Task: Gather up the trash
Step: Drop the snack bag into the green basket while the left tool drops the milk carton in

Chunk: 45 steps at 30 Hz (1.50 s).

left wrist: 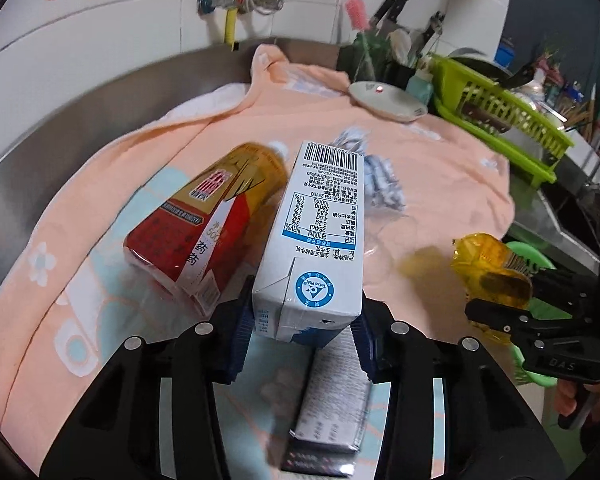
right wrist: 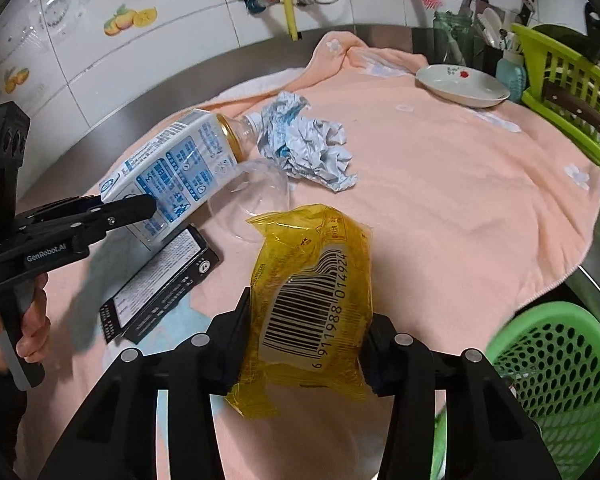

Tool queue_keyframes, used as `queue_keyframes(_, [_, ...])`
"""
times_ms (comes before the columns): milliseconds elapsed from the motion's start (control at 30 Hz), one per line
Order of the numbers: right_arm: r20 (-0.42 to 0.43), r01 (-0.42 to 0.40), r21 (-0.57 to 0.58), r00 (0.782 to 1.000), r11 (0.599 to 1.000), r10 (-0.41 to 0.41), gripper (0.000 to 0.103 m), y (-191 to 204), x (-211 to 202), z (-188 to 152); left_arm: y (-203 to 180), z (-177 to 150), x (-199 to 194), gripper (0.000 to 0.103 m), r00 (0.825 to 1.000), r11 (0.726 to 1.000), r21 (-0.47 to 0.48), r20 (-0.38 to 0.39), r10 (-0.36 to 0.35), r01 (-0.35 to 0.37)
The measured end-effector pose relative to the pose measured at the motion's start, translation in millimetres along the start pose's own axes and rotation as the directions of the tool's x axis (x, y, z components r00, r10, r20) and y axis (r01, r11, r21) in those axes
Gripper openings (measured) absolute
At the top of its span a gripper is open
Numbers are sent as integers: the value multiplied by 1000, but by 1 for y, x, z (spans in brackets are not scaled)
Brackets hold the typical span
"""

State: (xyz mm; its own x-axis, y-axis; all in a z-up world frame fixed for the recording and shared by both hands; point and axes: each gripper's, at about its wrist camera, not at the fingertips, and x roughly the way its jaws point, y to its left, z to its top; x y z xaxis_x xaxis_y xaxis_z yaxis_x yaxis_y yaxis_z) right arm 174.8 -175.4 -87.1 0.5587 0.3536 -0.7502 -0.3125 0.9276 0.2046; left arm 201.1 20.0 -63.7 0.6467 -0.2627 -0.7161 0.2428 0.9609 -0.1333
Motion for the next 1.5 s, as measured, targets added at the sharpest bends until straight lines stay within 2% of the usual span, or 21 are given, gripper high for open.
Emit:
queue_keyframes(133, [34, 14, 15, 999, 1000, -14, 45, -6, -26, -7, -9, -1, -20, 43, 999, 1000, 5, 24, -25, 25])
queue_keyframes(267, [42, 68, 41, 997, 997, -70, 45, -24, -49, -18, -28, -3, -35, 43, 996, 997, 28, 38, -75, 74])
queue_keyframes(400, [21, 143, 84, 989, 986, -145, 45, -58, -68, -35, -56, -4, -44, 43, 990, 989, 69, 50, -134, 130])
queue_keyframes(600, [-18, 258, 131, 966, 957, -258, 45, -108, -94, -64, -105, -10, -43, 43, 977, 970, 127, 26, -210, 205])
queue_keyframes(700, [-36, 297, 167, 955, 940, -295, 48, -132, -104, -78, -133, -14, -36, 43, 970, 958, 157, -2, -242, 240])
queue_keyframes(767, [-44, 307, 208, 952, 929, -304, 57, -148, -110, -88, -148, -17, -31, 43, 967, 951, 175, -20, -254, 253])
queue_keyframes(800, [-43, 307, 221, 951, 926, -305, 67, -154, -113, -91, -157, -19, -28, 43, 964, 947, 180, -32, -265, 266])
queue_keyframes(867, [-36, 322, 240, 946, 916, -323, 73, -163, -120, -99, -171, -22, -24, 43, 959, 940, 192, -51, -279, 283])
queue_keyframes(1133, [2, 342, 278, 934, 897, -357, 79, -185, -151, -113, -241, -42, -2, 43, 931, 897, 256, -142, -335, 362])
queue_keyframes(1500, [53, 349, 331, 921, 877, -387, 83, -203, -189, -125, -305, -75, 39, 44, 897, 854, 305, -278, -344, 422])
